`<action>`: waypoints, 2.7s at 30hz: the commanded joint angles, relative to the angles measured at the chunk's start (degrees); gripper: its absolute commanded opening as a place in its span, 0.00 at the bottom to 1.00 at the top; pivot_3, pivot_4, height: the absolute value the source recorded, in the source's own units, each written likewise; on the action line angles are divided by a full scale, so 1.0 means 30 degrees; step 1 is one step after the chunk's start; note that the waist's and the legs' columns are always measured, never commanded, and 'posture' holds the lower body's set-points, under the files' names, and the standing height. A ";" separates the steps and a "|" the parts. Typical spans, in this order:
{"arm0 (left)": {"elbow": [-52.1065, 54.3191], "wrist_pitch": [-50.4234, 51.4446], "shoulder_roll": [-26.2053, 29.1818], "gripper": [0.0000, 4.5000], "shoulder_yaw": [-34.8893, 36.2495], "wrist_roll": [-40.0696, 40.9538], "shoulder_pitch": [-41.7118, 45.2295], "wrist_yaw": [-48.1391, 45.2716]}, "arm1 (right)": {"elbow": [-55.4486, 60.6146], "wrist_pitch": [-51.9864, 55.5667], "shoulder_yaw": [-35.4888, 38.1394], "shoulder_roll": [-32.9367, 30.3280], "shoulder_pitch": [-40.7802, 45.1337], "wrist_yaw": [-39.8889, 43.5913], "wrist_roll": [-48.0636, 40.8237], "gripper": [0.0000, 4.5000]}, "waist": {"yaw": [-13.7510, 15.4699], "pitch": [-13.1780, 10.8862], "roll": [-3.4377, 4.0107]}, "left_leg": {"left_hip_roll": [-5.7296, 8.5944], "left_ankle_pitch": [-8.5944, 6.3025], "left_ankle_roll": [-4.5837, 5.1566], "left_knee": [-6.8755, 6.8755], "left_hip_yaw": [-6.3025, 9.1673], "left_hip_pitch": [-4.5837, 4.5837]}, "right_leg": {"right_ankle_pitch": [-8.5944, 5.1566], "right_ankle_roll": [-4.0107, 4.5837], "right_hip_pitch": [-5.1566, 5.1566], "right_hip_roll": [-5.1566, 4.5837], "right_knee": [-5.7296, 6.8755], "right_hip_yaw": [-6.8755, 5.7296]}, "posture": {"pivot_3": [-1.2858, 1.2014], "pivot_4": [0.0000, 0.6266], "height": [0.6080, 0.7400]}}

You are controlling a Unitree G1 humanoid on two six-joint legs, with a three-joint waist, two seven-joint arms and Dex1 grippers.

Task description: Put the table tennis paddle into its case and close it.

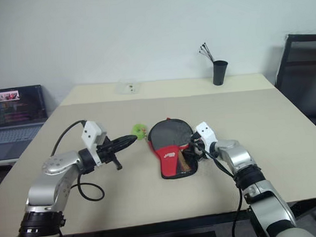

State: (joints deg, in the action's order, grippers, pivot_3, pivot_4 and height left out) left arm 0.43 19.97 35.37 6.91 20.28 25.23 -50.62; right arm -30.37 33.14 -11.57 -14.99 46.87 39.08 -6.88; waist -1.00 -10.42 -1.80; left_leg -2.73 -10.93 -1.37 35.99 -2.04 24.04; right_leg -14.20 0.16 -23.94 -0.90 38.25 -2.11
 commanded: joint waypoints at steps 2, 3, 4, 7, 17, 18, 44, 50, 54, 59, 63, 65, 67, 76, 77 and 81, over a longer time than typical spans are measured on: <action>0.0871 -0.0079 0.0285 0.00 0.0311 0.0253 0.0020 0.0113 | -0.1144 0.0635 -0.0979 0.0908 -0.0045 -0.0190 0.0914 0.68 | -0.0304 0.0015 -0.0011 | -0.0011 -0.0001 0.0000 -0.0007 0.0004 -0.0078 | -0.0002 0.0002 0.0071 -0.0018 -0.0004 0.0003 | 0.52 0.24 1.00; 0.0876 -0.0103 0.0290 0.00 0.0305 0.0233 -0.0004 0.0123 | -0.1317 0.0572 -0.0964 0.1027 -0.0018 -0.0267 0.1044 0.60 | -0.0326 0.0019 -0.0016 | -0.0018 -0.0001 0.0000 -0.0007 0.0008 -0.0103 | 0.0001 0.0008 0.0090 -0.0033 -0.0001 0.0004 | 0.52 0.24 1.00; 0.0881 -0.0115 0.0293 0.00 0.0300 0.0221 -0.0015 0.0131 | -0.1431 0.0522 -0.0948 0.1090 -0.0001 -0.0306 0.1123 0.54 | -0.0346 0.0024 -0.0020 | -0.0023 -0.0001 0.0000 -0.0007 0.0009 -0.0112 | 0.0005 0.0014 0.0093 -0.0033 0.0000 0.0005 | 0.52 0.24 1.00; 0.0915 -0.0136 0.0302 0.00 0.0318 0.0217 -0.0087 0.0147 | -0.1551 0.0646 -0.0726 0.1236 -0.0021 -0.0381 0.1100 0.34 | -0.0347 0.0027 -0.0024 | -0.0027 0.0000 0.0000 -0.0010 0.0013 -0.0177 | 0.0003 0.0023 0.0142 -0.0032 0.0019 0.0003 | 0.52 0.24 1.00; 0.1024 0.0100 0.0818 0.00 0.0419 0.0657 -0.0591 -0.0643 | -0.0216 0.3932 0.3027 0.2399 0.0309 -0.2067 -0.1370 0.01 | -0.0334 0.0032 -0.0033 | -0.0040 -0.0001 -0.0003 -0.0015 0.0006 -0.0264 | -0.0034 0.0082 0.0182 -0.0065 0.0115 0.0032 | 0.52 0.24 1.00; 0.1114 0.0187 0.0904 0.00 0.0401 0.0754 -0.0674 -0.0800 | 0.0062 0.4261 0.3379 0.2489 0.0327 -0.2350 -0.1558 0.01 | -0.0333 0.0032 -0.0033 | -0.0053 -0.0001 -0.0003 -0.0028 0.0006 -0.0263 | -0.0044 0.0098 0.0174 -0.0067 0.0119 0.0032 | 0.52 0.24 1.00; 0.6256 0.2317 0.4892 0.00 0.0165 0.4016 -0.5494 -0.6750 | 1.9798 1.9785 0.7564 0.7406 -0.7307 -0.9417 -0.7684 0.01 | -0.0257 0.0012 -0.0004 | -0.0162 -0.0017 -0.0027 -0.0097 0.0037 0.0020 | -0.0104 0.0174 -0.0109 -0.0048 0.0078 -0.0036 | 0.52 0.24 1.00; 0.7239 0.2631 0.5581 0.00 0.0597 0.4412 -0.7284 -0.6804 | 2.0029 1.9662 0.5154 0.5544 -0.8472 -0.7623 -0.8914 0.01 | -0.0278 0.0009 -0.0001 | -0.0181 -0.0035 -0.0056 -0.0113 0.0041 0.0020 | -0.0128 0.0213 -0.0116 -0.0036 0.0065 -0.0049 | 0.52 0.24 1.00; 0.7535 0.2758 0.5751 0.00 0.0782 0.4543 -0.7824 -0.6695 | 1.9723 1.8984 0.4407 0.3801 -0.9068 -0.6510 -0.9289 0.01 | -0.0271 0.0010 -0.0002 | -0.0189 -0.0040 -0.0066 -0.0172 0.0038 0.0020 | -0.0124 0.0209 -0.0105 -0.0027 -0.0026 -0.0054 | 0.52 0.24 1.00; 0.7614 0.2702 0.5851 0.00 0.0740 0.4555 -0.8085 -0.6623 | 1.9109 1.8265 0.4382 0.2230 -0.9024 -0.5764 -0.9261 0.01 | -0.0261 0.0012 -0.0006 | -0.0187 -0.0044 -0.0073 -0.0262 0.0030 0.0019 | -0.0124 0.0205 -0.0103 -0.0013 -0.0107 -0.0052 | 0.52 0.24 1.00; 0.7617 0.2701 0.5788 0.00 0.0532 0.4535 -0.7949 -0.6496 | 1.8295 1.7522 0.4454 0.1380 -0.8599 -0.5542 -0.8974 0.01 | -0.0253 0.0012 -0.0006 | -0.0187 -0.0047 -0.0077 -0.0293 0.0027 0.0019 | -0.0128 0.0207 -0.0104 -0.0004 -0.0134 -0.0051 | 0.52 0.24 1.00; 0.7588 0.2681 0.5735 0.00 0.0408 0.4506 -0.7843 -0.6469 | 1.7764 1.7089 0.4457 0.0915 -0.8154 -0.5322 -0.8869 0.01 | -0.0235 0.0012 -0.0007 | -0.0186 -0.0046 -0.0077 -0.0293 0.0027 0.0017 | -0.0126 0.0205 -0.0103 -0.0002 -0.0132 -0.0051 | 0.52 0.24 1.00; 0.7560 0.2651 0.5701 0.00 0.0317 0.4486 -0.7767 -0.6473 | 1.7337 1.6801 0.4476 0.0426 -0.7781 -0.5124 -0.8808 0.01 | -0.0226 0.0012 -0.0008 | -0.0185 -0.0045 -0.0077 -0.0289 0.0026 0.0010 | -0.0121 0.0198 -0.0100 -0.0003 -0.0126 -0.0048 | 0.52 0.24 1.00; 0.7372 0.2482 0.5591 0.00 0.0143 0.4333 -0.7553 -0.6422 | 1.7048 1.6692 0.4410 -0.0203 -0.7430 -0.4829 -0.9153 0.01 | -0.0213 0.0014 -0.0009 | -0.0191 -0.0045 -0.0077 -0.0289 0.0021 -0.0003 | -0.0118 0.0194 -0.0090 0.0016 -0.0123 -0.0039 | 0.52 0.24 1.00; 0.7369 0.2479 0.5569 0.00 0.0148 0.4335 -0.7546 -0.6393 | 1.7078 1.6725 0.4382 -0.0159 -0.7484 -0.4876 -0.9178 0.01 | -0.0212 0.0013 -0.0009 | -0.0191 -0.0045 -0.0076 -0.0288 0.0021 -0.0002 | -0.0118 0.0194 -0.0090 0.0016 -0.0123 -0.0039 | 0.52 0.24 1.00; 0.7319 0.2851 0.5554 0.00 0.0118 0.4355 -0.7414 -0.6016 | 1.7107 1.6842 0.4362 -0.0233 -0.7812 -0.5146 -0.9037 0.01 | -0.0210 0.0014 -0.0010 | -0.0192 -0.0045 -0.0077 -0.0288 0.0022 -0.0004 | -0.0118 0.0193 -0.0089 0.0016 -0.0120 -0.0039 | 0.52 0.24 1.00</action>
State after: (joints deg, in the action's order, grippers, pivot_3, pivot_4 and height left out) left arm 21.59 28.35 51.99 6.85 32.88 2.03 -69.25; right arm 19.94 84.21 0.86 -15.10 23.59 24.38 -34.05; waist -1.63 -10.37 -1.83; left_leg -3.31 -11.07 -1.60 35.12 -1.97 24.02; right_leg -14.56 0.74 -24.21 -0.85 37.89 -2.23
